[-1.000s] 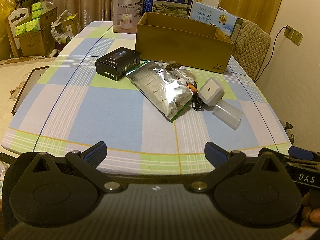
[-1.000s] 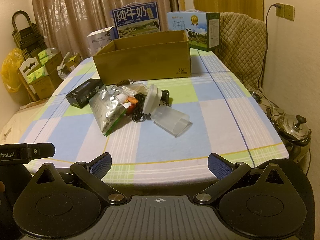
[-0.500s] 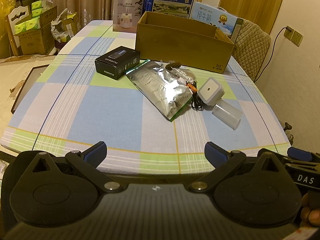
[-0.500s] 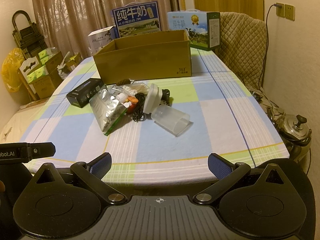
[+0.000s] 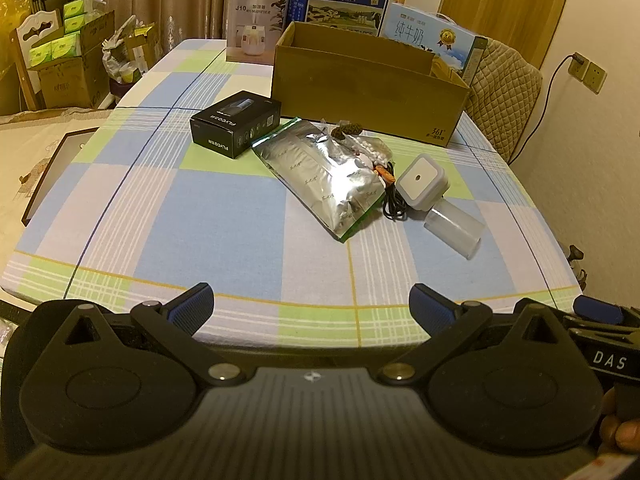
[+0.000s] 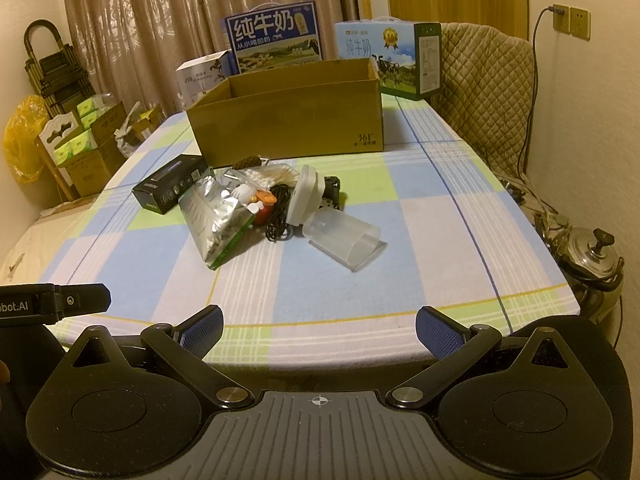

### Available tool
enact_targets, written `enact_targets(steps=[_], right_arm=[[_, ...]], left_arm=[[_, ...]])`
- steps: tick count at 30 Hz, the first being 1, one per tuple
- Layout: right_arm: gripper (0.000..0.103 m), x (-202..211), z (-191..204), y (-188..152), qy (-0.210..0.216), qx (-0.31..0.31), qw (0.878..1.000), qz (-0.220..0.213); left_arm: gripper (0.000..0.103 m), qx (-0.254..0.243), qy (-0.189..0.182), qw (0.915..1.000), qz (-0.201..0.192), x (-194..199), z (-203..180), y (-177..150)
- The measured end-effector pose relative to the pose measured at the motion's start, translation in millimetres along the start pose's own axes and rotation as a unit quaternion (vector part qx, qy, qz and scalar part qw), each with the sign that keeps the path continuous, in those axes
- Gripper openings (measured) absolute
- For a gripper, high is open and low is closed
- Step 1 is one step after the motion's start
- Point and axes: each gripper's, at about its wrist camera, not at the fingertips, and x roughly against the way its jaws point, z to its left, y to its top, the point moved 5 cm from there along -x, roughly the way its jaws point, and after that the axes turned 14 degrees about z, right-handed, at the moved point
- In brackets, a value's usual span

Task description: Organize objects

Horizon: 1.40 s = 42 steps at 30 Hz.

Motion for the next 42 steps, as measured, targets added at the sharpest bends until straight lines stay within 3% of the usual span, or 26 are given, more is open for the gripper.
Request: enact_targets(steps=[11,24,28,42], right_arm=[[0.101,-5.1,-3.3,2.4,-0.005,0.019,1.0,0.005],[0.1,-28.4,-18.0,33.5,-0.003,0.062,0.998,0.018],[0.091,-45.4,-23.2,48.1,0.002,0.079,0.996,0.029],[0.079,-126.6,-32.4,97.6,-0.003,0.176,0.98,0.089]], left_arm=[[0.102,-0.008,-0.003,1.0,0.002,-1.7,0.1,1.0],[0.102,-0.023,-0.008,0.9995,0.018,-23.7,0.7,35.6],[0.102,-0.009,0.002,0.9998,0.019,-34.0,2.0,51.3],[0.102,-0.004,0.005,0.9991,0.042,-93.0,0.6,105.2]])
